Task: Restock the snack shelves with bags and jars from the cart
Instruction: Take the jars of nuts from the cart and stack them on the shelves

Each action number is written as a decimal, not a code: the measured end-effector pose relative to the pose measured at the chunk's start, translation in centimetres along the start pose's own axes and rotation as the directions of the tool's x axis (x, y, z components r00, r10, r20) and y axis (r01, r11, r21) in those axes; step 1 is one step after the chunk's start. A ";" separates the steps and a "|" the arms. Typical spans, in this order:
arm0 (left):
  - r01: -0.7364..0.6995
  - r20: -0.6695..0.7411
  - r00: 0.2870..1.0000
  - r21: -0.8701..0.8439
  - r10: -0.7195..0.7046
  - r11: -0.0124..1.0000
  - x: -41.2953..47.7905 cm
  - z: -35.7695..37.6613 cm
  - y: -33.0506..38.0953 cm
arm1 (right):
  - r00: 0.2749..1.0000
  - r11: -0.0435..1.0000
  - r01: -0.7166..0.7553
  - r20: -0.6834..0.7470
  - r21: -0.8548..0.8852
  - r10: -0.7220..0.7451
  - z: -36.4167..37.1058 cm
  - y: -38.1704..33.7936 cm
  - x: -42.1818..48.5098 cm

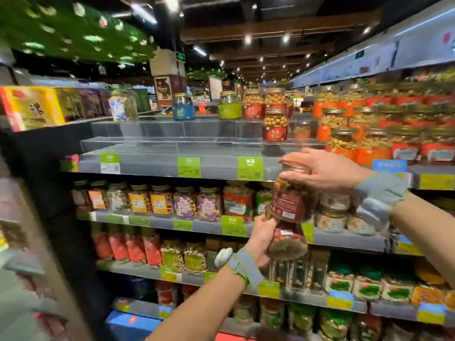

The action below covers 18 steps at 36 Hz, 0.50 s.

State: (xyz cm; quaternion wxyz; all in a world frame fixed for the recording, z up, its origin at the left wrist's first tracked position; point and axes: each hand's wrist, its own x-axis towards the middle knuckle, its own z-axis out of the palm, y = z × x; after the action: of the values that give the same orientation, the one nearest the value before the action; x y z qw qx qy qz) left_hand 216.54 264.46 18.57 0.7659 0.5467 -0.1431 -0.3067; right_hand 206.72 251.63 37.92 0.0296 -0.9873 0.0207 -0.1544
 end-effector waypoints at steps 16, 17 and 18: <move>-0.009 -0.069 0.998 -0.134 -0.001 0.991 1.8 -7.4 9.0 | 1.000 0.997 0.000 -0.013 0.075 0.001 -0.8 -7.9 9.6; -0.009 -0.095 0.995 -0.131 -0.004 0.991 1.9 -7.4 9.2 | 1.000 1.000 -0.014 -0.011 -0.003 0.014 -0.9 -7.9 10.0; -0.010 -0.111 0.994 -0.131 -0.005 0.991 1.6 -7.4 9.4 | 1.000 0.998 -0.028 -0.003 -0.065 0.028 -1.1 -8.0 10.1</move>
State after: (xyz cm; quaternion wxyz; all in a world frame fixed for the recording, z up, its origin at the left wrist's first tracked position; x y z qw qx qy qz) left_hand 224.85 271.00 24.46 0.8073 0.5113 -0.0804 -0.2835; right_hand 216.26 259.09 42.53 -0.0003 -0.9872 0.0394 -0.1544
